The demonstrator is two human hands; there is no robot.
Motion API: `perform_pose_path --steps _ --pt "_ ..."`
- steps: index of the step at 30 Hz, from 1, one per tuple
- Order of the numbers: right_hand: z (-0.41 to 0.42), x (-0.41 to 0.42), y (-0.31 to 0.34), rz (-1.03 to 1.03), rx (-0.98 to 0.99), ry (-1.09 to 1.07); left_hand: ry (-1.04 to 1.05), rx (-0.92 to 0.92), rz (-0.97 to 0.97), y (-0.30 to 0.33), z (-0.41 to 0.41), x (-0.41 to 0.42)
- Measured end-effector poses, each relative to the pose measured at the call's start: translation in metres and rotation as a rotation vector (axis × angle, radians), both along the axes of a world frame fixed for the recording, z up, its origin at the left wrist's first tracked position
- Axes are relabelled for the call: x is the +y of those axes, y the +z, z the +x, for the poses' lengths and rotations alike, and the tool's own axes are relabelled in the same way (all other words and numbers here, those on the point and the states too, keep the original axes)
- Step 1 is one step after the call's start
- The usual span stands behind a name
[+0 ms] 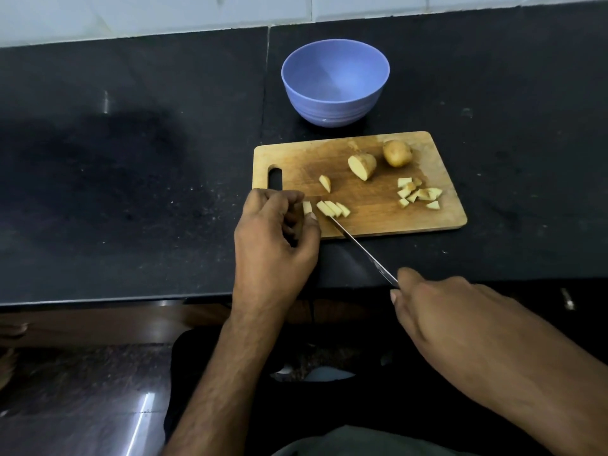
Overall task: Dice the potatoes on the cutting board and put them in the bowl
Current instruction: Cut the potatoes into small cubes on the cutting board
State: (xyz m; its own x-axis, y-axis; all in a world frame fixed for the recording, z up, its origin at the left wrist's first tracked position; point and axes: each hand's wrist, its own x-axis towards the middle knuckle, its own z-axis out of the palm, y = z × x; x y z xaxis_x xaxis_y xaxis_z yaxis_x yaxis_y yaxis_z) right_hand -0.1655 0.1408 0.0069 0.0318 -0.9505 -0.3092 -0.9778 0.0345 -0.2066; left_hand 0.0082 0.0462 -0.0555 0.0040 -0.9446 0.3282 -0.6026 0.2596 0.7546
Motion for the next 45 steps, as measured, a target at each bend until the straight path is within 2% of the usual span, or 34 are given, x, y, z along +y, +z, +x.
perform_pose_path --steps 6,18,24,31,39,45 --pt "0.011 0.007 -0.005 -0.073 0.014 -0.009 0.06 -0.019 0.022 0.0 -0.002 -0.002" --pt "0.019 -0.014 -0.007 -0.181 -0.101 0.002 -0.021 0.038 0.067 0.002 0.01 -0.005" --pt "0.018 -0.019 -0.008 -0.149 -0.071 0.033 -0.009 0.028 0.047 0.002 0.008 -0.005" --pt "0.013 -0.034 -0.015 -0.051 -0.16 0.048 0.014 0.017 0.022 0.002 0.007 -0.004" --pt "0.004 -0.019 -0.001 -0.04 -0.064 0.063 0.057 0.009 0.033 0.0 0.003 -0.004" --pt "0.002 -0.01 -0.001 -0.046 -0.076 0.04 0.042 0.016 0.012 -0.001 0.004 -0.003"
